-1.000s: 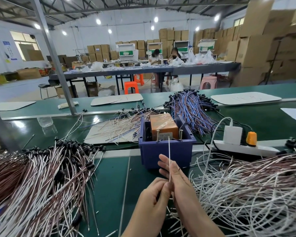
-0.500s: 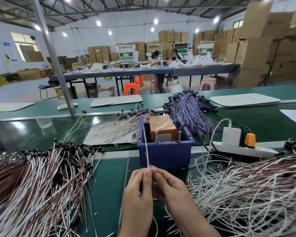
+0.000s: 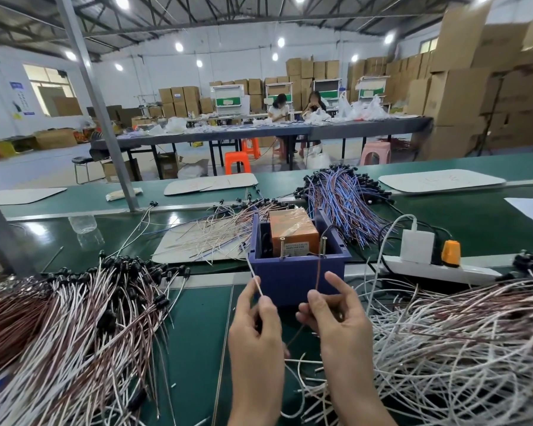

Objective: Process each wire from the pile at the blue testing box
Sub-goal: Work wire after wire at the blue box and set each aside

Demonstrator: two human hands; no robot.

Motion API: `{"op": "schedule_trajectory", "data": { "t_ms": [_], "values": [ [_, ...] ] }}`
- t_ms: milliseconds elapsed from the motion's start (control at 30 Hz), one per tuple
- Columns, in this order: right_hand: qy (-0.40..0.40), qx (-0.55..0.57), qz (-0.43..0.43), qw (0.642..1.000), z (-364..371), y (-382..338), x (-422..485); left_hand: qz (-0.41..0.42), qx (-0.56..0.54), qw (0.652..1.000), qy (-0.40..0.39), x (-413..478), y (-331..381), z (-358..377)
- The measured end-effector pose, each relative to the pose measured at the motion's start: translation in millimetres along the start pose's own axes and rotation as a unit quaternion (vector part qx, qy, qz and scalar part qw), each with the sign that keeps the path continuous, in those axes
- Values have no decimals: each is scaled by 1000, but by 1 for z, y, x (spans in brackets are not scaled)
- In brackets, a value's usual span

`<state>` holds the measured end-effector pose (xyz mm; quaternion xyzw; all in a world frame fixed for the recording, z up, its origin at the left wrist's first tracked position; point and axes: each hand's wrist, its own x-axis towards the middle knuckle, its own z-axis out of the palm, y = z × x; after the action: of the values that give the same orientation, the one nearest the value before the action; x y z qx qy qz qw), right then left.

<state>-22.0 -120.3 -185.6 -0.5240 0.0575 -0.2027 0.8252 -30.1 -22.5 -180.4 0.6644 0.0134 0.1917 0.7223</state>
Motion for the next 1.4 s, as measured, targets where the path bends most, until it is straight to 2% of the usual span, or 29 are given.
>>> {"op": "schedule_trajectory", "data": {
  "t_ms": [200,467,1000,1400],
  "values": [
    [67,-3,-19,998,-9,2,10,-21,28,998,-57,-8,-14,9],
    [71,-37,-11,997,-10,3,18,-37,25,995,-92,-13,-14,11],
    [37,-78,-18,996,-6,5,18,-37,32,995,-92,-11,-18,12],
    [87,-37,-26,995,0,4,26,-12,10,997,-71,-17,-18,16]
  ]
}}
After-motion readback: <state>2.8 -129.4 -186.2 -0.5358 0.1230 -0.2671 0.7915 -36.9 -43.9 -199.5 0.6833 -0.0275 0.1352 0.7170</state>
